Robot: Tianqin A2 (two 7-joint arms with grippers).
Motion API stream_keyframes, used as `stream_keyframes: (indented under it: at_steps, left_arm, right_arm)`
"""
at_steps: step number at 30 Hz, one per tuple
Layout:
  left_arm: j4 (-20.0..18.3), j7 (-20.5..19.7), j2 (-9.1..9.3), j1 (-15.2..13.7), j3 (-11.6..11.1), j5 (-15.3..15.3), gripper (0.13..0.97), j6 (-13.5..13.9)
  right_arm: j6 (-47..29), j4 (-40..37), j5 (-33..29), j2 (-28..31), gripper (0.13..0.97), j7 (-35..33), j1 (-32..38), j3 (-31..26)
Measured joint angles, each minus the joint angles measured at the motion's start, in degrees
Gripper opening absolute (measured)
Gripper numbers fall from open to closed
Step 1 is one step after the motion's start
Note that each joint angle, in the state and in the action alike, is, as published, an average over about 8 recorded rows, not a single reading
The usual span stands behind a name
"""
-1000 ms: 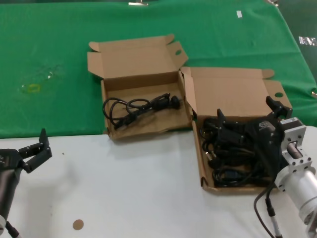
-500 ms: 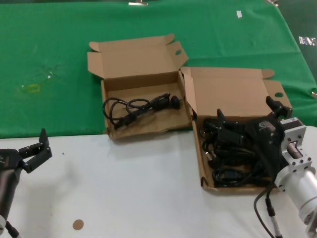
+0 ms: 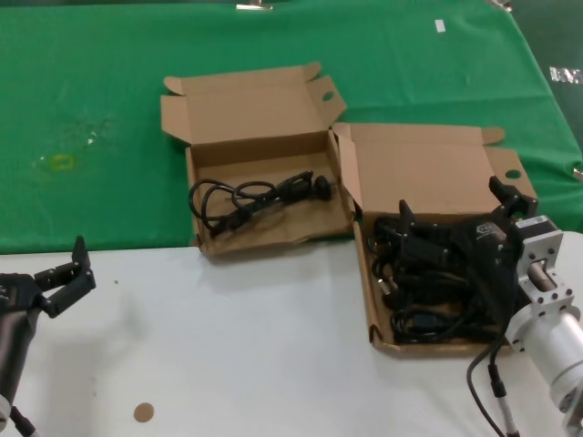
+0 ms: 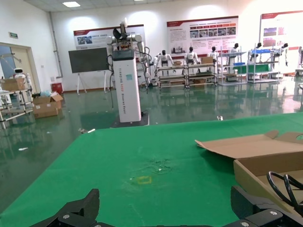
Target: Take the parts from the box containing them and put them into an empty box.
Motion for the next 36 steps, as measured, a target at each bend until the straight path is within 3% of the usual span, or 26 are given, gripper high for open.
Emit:
stream_keyframes:
  at_steps: [36]
  left_arm:
    - [0.0, 0.0, 0.0, 0.0, 0.0, 0.0, 0.966, 0.0]
  right_arm:
    - [0.0, 0.0, 0.0, 0.0, 0.966, 0.0, 0.0, 0.0]
